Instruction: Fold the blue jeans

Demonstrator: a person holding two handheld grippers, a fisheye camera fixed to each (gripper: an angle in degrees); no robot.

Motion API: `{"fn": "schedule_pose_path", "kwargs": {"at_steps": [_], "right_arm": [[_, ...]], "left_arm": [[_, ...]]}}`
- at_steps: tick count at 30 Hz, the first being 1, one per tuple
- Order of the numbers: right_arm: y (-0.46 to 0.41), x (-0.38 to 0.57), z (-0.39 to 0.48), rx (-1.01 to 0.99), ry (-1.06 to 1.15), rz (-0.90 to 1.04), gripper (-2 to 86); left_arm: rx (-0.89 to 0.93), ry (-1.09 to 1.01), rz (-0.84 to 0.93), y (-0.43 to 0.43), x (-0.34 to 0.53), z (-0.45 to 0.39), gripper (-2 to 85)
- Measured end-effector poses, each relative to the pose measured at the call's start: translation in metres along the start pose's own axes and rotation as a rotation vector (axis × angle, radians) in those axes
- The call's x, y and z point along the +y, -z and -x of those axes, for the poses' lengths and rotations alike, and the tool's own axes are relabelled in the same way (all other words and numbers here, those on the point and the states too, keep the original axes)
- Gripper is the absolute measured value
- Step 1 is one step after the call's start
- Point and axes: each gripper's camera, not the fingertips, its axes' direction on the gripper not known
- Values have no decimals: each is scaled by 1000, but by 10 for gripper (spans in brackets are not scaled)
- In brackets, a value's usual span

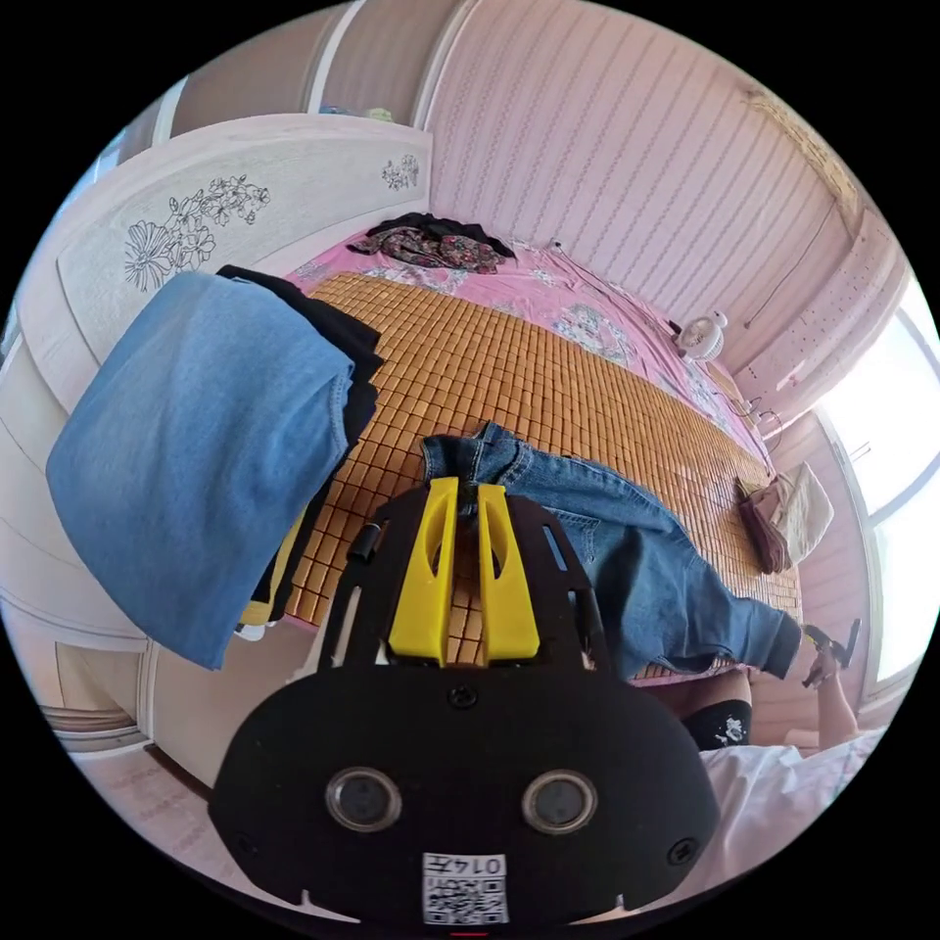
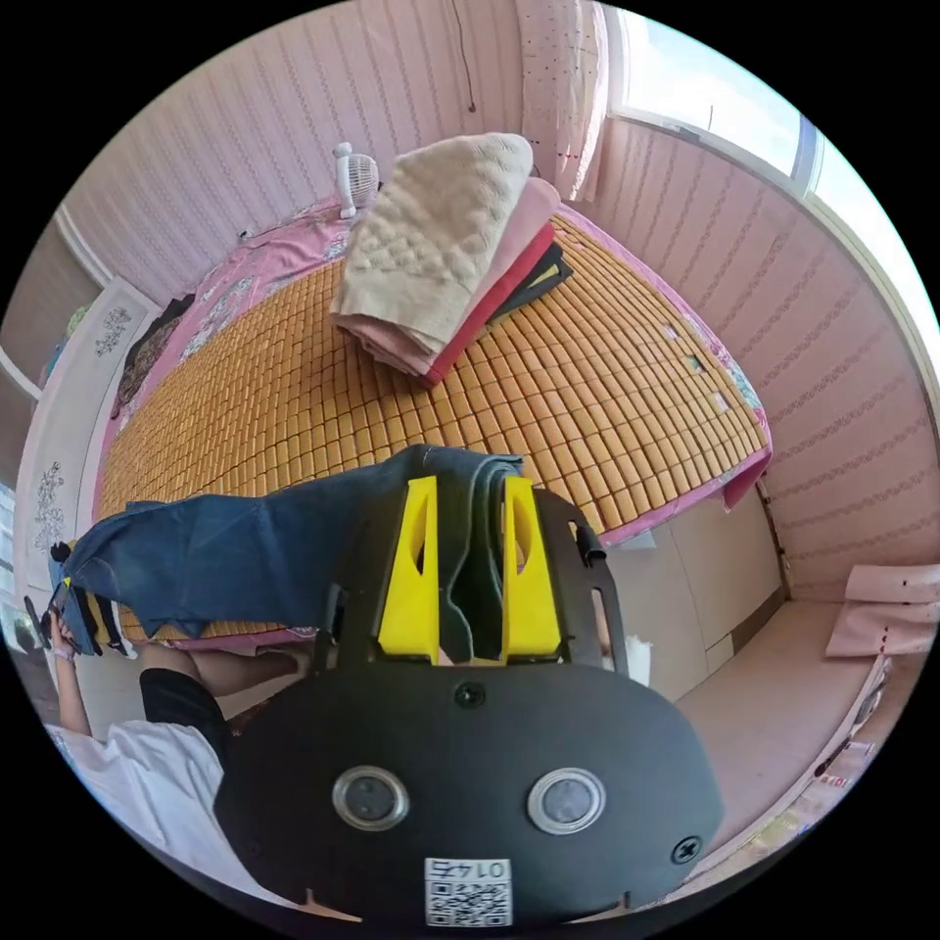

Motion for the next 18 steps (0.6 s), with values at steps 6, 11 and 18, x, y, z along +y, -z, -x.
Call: {"fn": "schedule_pose_path", "kwargs": {"at_steps": [6,11,18], "right_arm": [[-32,30,-11,-38,-107,-3,86],[-51,22,-9,-118,-120,5,93],[-96,-1,-20,-6,-186,57,91]], "left_arm": [[-60,-22,49,10,0,3,39],[-66,-24,45,27,-11,1,39],[-33,6,15,37,-28,-1,30]]}}
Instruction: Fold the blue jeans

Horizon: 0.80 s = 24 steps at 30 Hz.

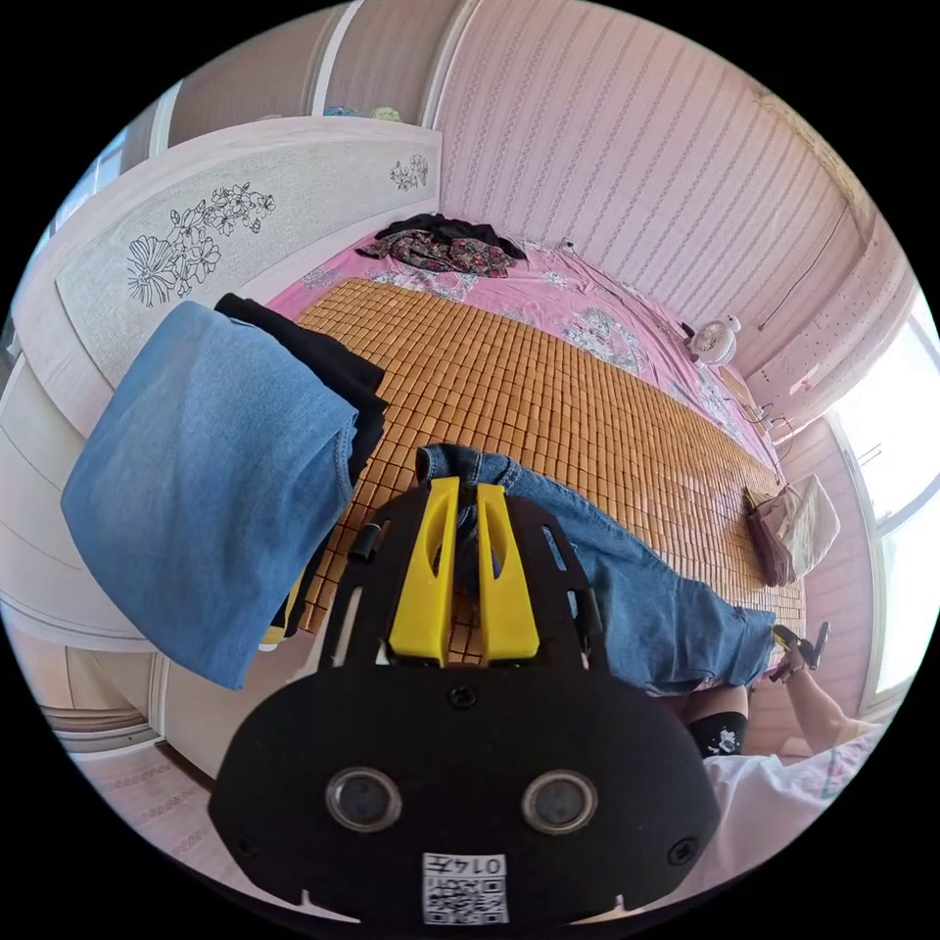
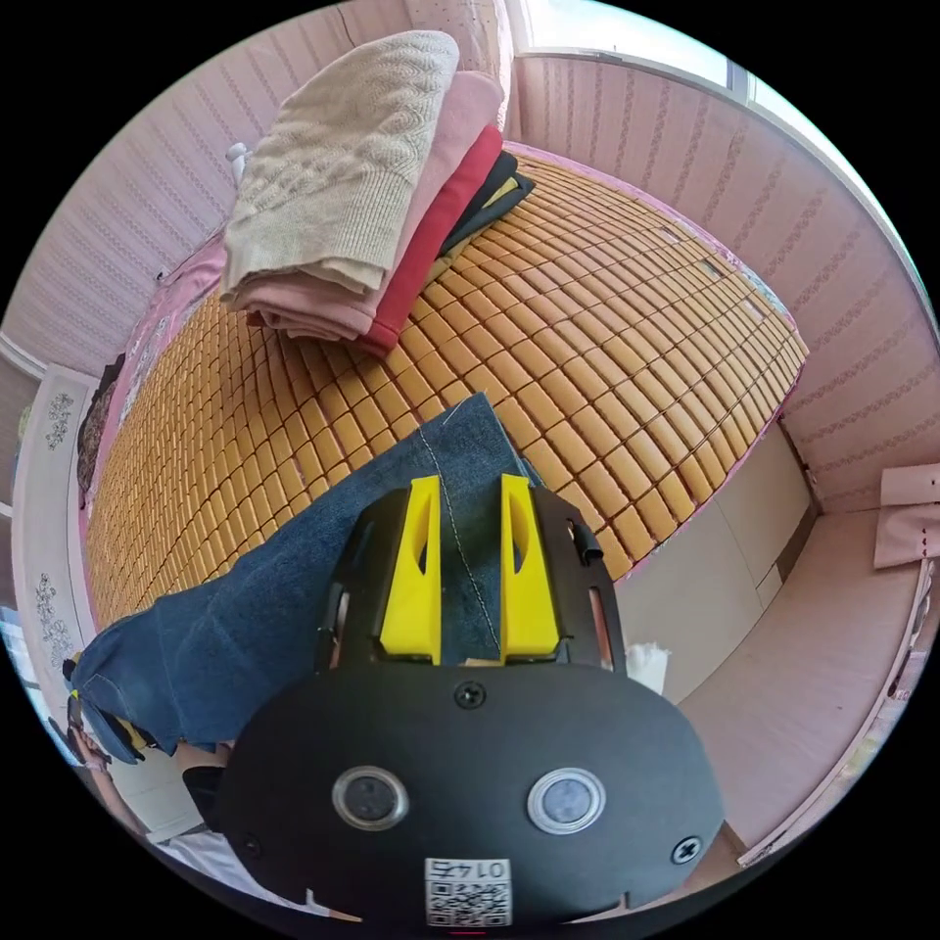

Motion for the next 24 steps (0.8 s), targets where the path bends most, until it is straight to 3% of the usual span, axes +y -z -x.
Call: {"fn": "schedule_pose_path", "kwargs": {"at_steps": [6,11,15,24], "right_arm": [[-10,-5,-2,24,141,55,36],[12,-9,-29,-90,75,21,3],[58,-9,-49,-176,98,-144,-2],[175,42,-142,-654,62,-669,-1]], "left_arm": [[4,-52,6,-9,-16,-16,8],[75,-3,-8,-2,-28,-10,-3],[126,-29,-62,16,-37,-10,-6],[304,22,-274,77,-40,42,-10]]}}
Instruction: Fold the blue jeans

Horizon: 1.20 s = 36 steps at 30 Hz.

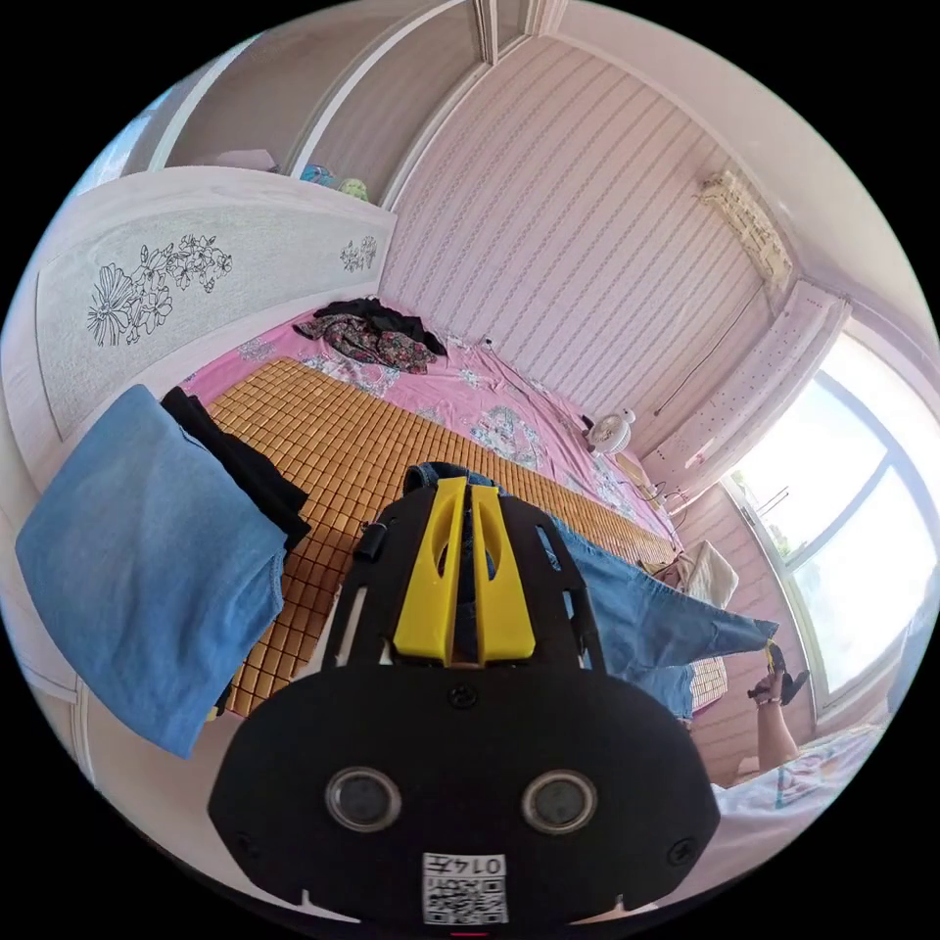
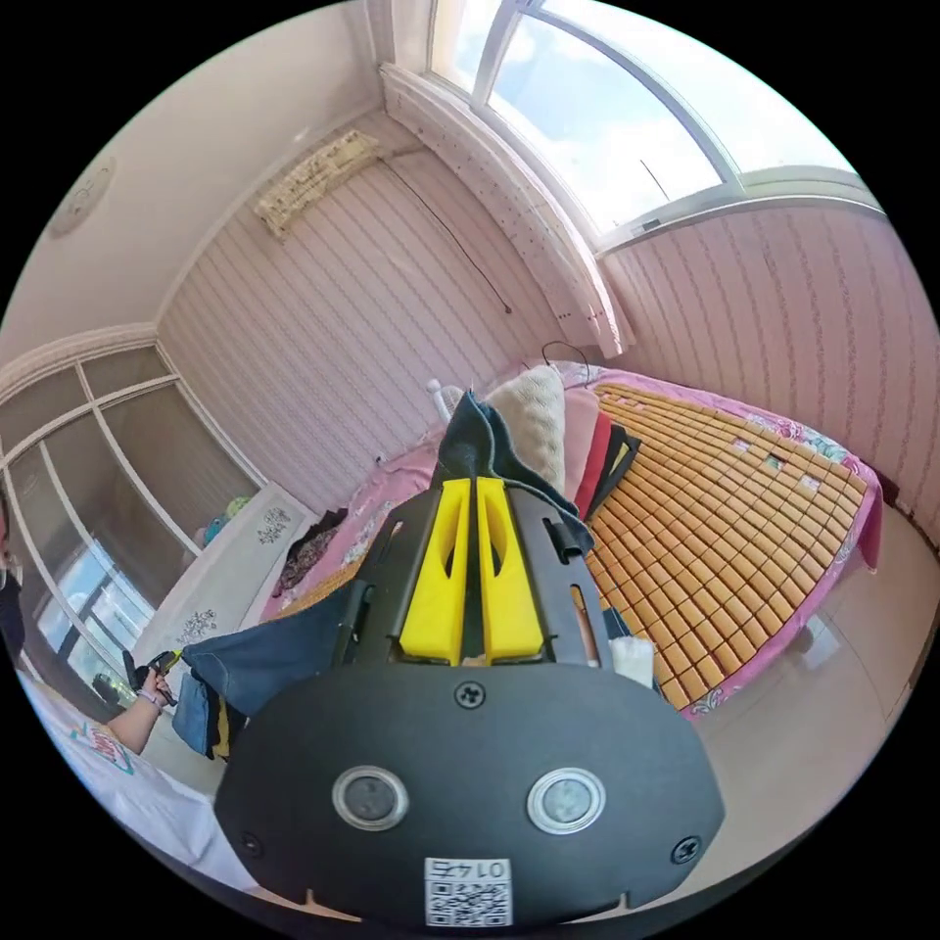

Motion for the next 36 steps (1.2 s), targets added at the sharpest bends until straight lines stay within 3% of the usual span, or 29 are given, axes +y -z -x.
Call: {"fn": "schedule_pose_path", "kwargs": {"at_steps": [2,5,10,14,20,24,31,36], "right_arm": [[31,15,-5,-39,24,-59,-2],[70,63,-26,-4,5,-64,0],[92,179,-92,244,-333,171,16],[89,199,-99,355,-406,263,26],[17,142,-73,342,-225,365,49],[-77,110,-31,257,-62,460,63],[-254,117,87,176,337,717,100],[-331,164,126,345,558,912,94]], "left_arm": [[-4,-2,-43,22,18,21,-10],[-34,87,30,30,64,61,-10],[-106,378,216,26,177,137,-10],[-137,491,259,28,225,159,-10],[-200,409,94,45,187,152,-10],[-174,293,202,-9,156,134,-10],[-108,148,403,-179,117,88,-4],[-218,140,521,-263,114,77,16]]}}
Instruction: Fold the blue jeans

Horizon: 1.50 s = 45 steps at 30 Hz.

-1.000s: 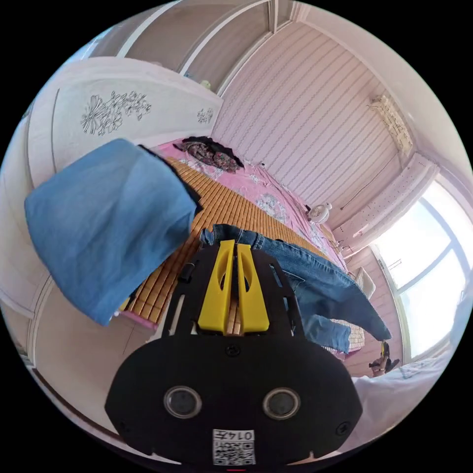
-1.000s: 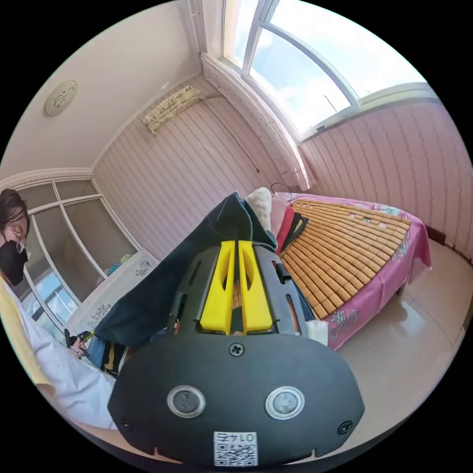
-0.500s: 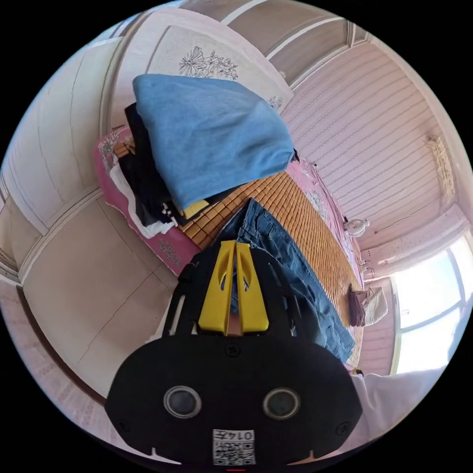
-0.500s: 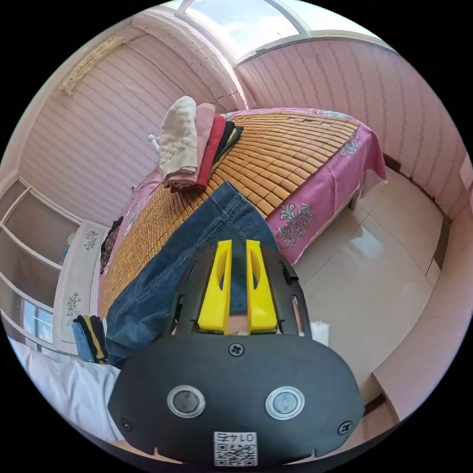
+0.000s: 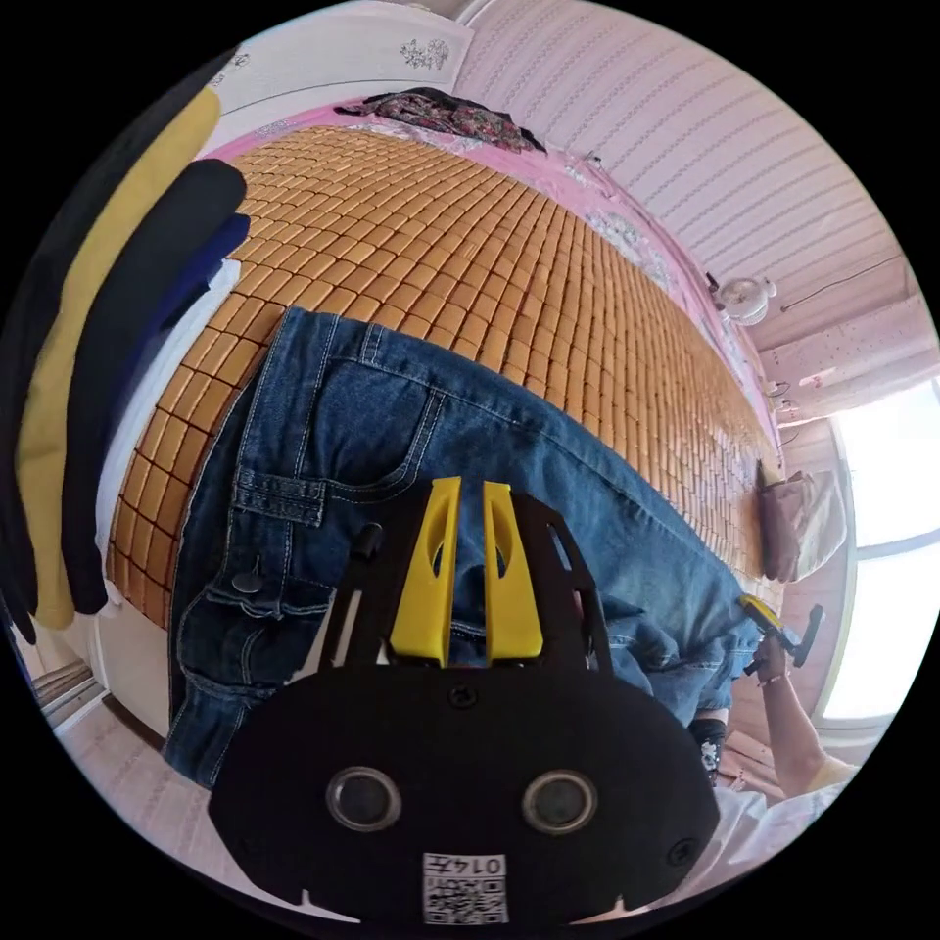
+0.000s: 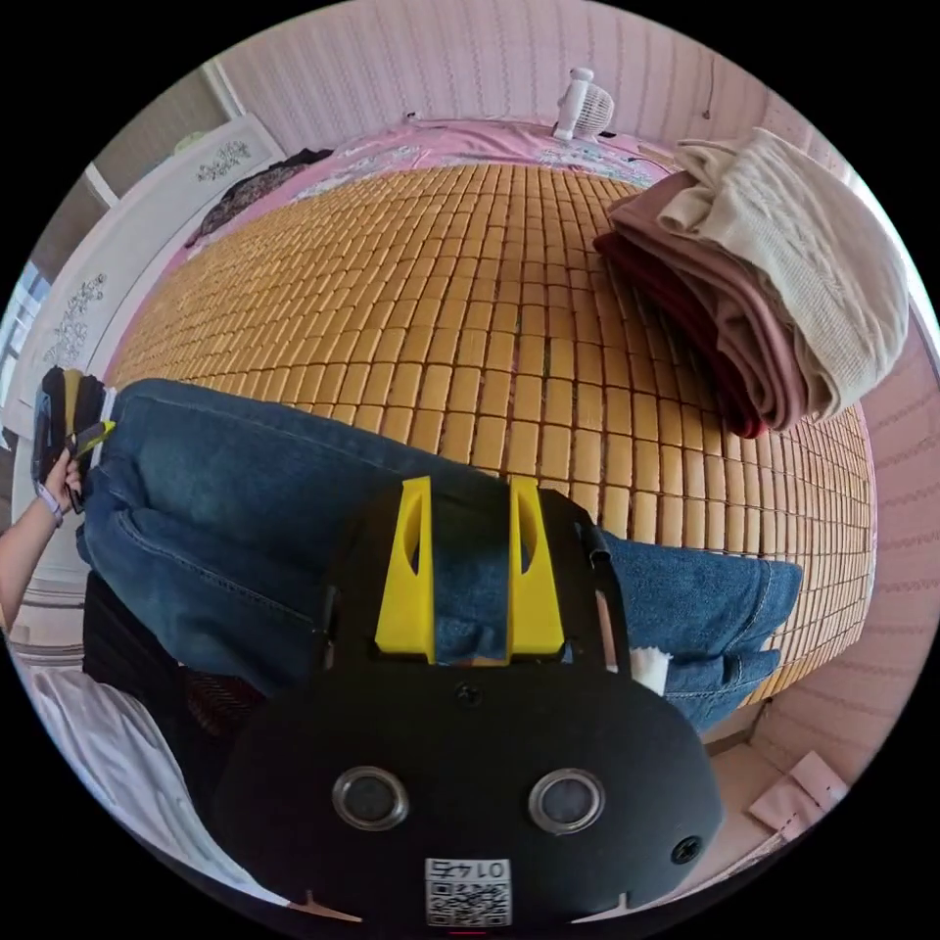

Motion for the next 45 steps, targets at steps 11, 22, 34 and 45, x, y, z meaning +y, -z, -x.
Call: {"fn": "schedule_pose_path", "kwargs": {"at_steps": [11,22,34,45], "right_arm": [[-6,-68,60,77,125,-80,0],[-5,-134,80,-32,74,-180,50],[8,-73,-64,134,-350,-33,20],[120,-2,-39,168,-281,-632,38]], "left_arm": [[-197,-39,-105,-35,-12,-11,-10],[-96,141,-133,-42,-48,39,-10],[-12,218,-229,-54,-27,57,-10],[-25,228,-243,-62,-19,55,-10]]}}
